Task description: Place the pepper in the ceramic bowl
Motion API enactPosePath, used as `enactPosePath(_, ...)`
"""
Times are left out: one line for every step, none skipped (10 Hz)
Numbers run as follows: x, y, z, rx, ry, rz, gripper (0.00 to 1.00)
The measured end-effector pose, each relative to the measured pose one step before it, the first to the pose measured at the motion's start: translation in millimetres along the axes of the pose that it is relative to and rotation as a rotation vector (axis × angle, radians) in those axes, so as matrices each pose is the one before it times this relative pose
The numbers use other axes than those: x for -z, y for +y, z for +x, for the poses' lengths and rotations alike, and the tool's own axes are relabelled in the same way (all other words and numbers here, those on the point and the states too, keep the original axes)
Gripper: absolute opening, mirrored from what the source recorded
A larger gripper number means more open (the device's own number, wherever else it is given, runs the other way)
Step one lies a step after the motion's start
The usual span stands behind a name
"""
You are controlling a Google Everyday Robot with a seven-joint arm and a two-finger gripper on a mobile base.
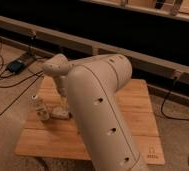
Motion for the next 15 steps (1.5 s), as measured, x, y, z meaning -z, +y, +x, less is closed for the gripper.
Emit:
enactPosePath(-0.1, -0.03, 0.22, -0.00026, 0.00058, -0.00027, 0.3)
enactPosePath(-1.58, -0.5, 0.59, -0.00124, 0.00342, -0.00007, 0.38)
enactPosePath(-1.77, -0.72, 1.02, -0.00215, 0.00303, -0.00101, 0.5)
enactPosePath(1.74, -0.31, -0.14, -0.00009, 0.00045, 0.00156, 0.6)
enactPosePath(1.64, 0.09, -0.09, 0.00055, 0.00048, 0.00043, 0.7)
enactPosePath(0.13, 0.24, -0.05, 0.00042, 0.00033, -0.00019, 0.78)
enactPosePath(-0.86, -0.43, 0.85, -0.00068, 0.00181, -0.00175, 0.8)
enactPosePath(-3.82, -0.38, 2.32, 0.00031, 0.00483, -0.0038, 0.8)
enactPosePath(-0.41, -0.49, -0.04, 0.0003, 0.00047, 0.00092, 0.8)
enactPosePath(2.43, -0.41, 0.11, 0.00078, 0.0008, 0.00159, 0.8)
enactPosePath(0.68, -0.69, -0.09, -0.00091, -0.00194, 0.00073, 0.8)
enactPosePath(-0.51, -0.1, -0.94, 0.00016, -0.00304, 0.00052, 0.8)
enactPosePath(0.98, -1.21, 1.38, -0.00046, 0.00723, 0.00439, 0.8)
enactPosePath(1.03, -0.8, 1.47, -0.00135, 0.00578, 0.00097, 0.8)
enactPosePath(2.55, 0.1, -0.12, 0.00003, -0.00122, 0.00052, 0.8)
